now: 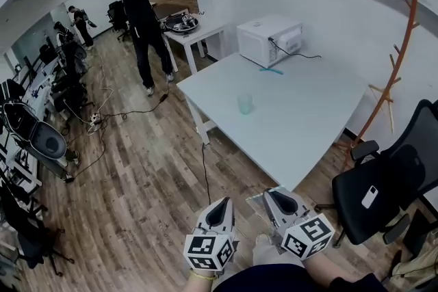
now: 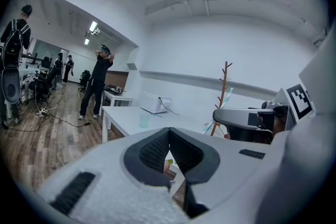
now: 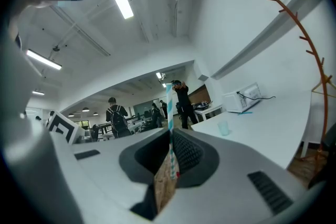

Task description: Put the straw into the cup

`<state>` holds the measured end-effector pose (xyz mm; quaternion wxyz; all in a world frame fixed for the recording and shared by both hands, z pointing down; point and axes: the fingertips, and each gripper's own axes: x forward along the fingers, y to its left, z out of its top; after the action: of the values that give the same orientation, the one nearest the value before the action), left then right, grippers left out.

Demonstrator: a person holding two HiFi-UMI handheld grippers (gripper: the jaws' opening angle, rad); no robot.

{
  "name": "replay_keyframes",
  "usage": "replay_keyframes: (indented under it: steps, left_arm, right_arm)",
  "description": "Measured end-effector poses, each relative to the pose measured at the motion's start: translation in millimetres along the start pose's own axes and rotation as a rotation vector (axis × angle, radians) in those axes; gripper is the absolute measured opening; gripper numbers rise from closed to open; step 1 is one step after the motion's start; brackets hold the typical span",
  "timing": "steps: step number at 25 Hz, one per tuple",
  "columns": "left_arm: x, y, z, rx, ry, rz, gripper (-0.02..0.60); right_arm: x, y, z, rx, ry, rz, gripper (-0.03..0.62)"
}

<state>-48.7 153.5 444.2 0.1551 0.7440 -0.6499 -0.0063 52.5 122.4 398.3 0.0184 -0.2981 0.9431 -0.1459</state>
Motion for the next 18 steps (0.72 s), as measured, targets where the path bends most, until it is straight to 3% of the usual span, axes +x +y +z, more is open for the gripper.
replay_keyframes:
  steps: [18]
  left_arm:
    - [129, 12, 30, -0.029, -0.029, 0.081, 0.018]
  right_arm:
    - [72, -109, 36, -0.004, 0.017, 0.080, 0.040]
